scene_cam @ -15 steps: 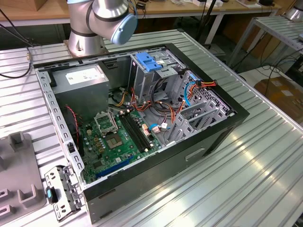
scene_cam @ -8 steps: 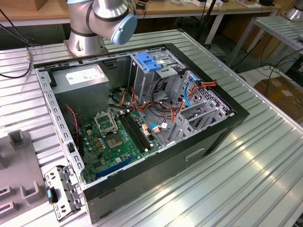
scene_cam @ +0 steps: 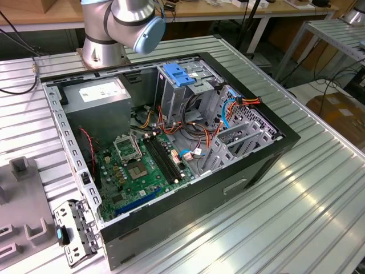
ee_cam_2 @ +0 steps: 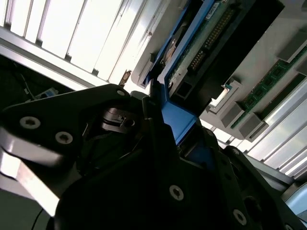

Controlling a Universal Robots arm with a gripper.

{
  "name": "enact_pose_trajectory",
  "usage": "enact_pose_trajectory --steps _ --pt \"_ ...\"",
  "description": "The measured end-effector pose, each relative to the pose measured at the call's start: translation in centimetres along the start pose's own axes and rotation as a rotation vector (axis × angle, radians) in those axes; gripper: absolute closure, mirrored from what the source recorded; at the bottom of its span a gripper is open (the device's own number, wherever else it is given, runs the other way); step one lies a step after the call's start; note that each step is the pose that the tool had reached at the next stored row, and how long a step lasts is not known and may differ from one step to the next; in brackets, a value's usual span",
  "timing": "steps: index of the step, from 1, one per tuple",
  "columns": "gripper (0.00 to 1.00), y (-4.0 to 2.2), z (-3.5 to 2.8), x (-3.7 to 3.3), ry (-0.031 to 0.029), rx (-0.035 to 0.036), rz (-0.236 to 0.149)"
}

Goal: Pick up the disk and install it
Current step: 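Pick up the disk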

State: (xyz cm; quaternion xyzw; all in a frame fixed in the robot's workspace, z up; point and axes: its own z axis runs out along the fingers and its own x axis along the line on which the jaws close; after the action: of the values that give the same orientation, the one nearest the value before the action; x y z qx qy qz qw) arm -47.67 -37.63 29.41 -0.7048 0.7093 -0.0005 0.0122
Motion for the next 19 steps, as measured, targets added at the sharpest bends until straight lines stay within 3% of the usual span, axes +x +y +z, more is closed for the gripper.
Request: enact_pose_trajectory --steps 19 --pt "0.63 0.00 -0.07 0.00 0.0001 0.0003 0.009"
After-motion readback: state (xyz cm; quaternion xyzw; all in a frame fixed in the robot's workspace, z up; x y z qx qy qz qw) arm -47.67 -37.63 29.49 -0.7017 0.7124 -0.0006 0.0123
